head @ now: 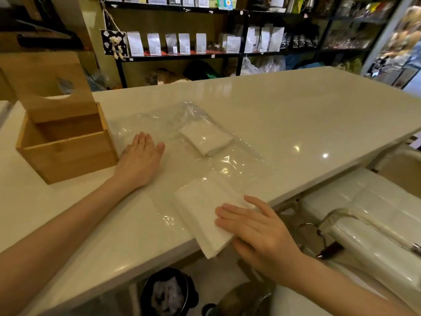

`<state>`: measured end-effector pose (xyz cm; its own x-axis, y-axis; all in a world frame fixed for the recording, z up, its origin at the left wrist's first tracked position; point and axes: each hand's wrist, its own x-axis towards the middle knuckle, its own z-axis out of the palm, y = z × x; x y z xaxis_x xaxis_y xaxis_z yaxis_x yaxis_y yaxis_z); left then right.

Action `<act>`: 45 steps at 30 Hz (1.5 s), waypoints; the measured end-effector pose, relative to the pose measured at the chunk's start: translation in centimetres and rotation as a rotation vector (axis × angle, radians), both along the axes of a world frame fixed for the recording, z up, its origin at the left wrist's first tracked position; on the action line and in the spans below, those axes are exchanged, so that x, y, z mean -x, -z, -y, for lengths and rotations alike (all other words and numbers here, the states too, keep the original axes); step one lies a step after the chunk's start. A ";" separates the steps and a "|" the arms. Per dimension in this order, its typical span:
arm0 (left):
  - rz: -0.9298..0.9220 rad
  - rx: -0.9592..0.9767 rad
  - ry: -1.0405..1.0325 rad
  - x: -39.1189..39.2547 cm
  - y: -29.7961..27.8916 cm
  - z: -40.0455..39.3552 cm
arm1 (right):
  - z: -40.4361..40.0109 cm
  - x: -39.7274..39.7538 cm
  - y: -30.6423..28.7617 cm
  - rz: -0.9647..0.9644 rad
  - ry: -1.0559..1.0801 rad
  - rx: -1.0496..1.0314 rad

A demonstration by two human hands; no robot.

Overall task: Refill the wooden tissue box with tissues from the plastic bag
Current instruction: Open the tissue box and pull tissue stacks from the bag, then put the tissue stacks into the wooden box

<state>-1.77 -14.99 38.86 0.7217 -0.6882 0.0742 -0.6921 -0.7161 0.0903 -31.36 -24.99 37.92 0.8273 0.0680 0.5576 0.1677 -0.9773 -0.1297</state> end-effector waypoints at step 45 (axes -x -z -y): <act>-0.904 0.763 -0.657 -6.9 -14.4 -15.0 | -2.6 -33.6 -14.5 -0.919 -0.269 -1.112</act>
